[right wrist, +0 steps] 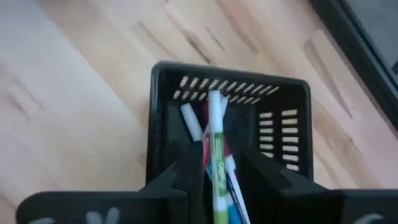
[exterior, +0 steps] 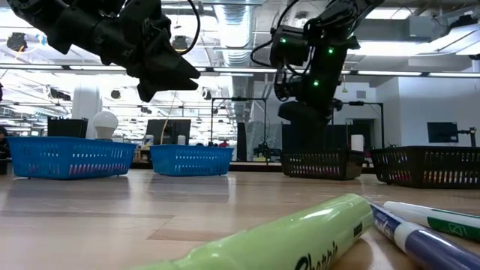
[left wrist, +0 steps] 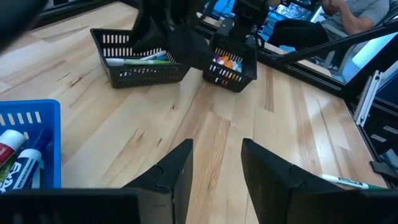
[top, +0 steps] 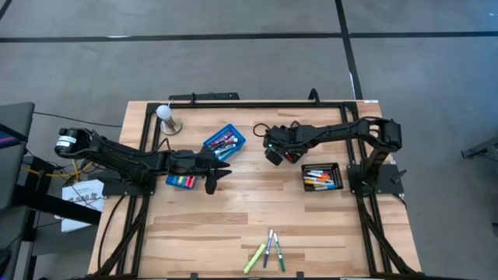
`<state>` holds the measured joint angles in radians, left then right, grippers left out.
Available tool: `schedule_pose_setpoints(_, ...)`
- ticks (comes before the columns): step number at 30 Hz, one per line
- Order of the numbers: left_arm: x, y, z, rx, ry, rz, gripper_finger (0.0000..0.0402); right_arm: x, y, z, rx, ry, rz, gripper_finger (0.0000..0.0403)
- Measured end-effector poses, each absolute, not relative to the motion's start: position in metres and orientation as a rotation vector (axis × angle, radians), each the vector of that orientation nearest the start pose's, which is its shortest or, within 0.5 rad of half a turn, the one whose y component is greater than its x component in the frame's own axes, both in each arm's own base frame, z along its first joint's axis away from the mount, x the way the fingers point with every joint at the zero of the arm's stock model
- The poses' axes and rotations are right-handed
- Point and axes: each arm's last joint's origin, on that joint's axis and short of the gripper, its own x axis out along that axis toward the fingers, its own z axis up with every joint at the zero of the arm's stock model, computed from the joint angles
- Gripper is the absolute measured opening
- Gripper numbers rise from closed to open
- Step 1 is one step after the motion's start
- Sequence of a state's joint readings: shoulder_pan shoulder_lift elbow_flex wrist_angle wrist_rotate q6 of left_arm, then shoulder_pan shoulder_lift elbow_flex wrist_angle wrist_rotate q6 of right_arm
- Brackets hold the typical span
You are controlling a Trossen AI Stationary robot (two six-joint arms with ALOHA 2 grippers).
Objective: Pick & Place Markers
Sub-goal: Put the light green marker pen into the top black bin, then put the dark green marker pen into the top black bin
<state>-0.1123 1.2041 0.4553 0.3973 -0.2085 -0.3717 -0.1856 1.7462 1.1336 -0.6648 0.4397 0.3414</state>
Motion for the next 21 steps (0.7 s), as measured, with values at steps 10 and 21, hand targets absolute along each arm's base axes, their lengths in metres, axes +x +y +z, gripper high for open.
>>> schedule_pose_setpoints(10,0.235,-0.020,0.193,-0.310,0.333,0.160,0.0131,0.335,-0.044,0.194,0.166,1.131,-0.603,0.0087)
schedule_pose_setpoints(21,0.235,-0.020,0.193,-0.310,0.333,0.160,0.0131,0.338,0.022,0.196,0.543,1.197,-0.360,0.0088)
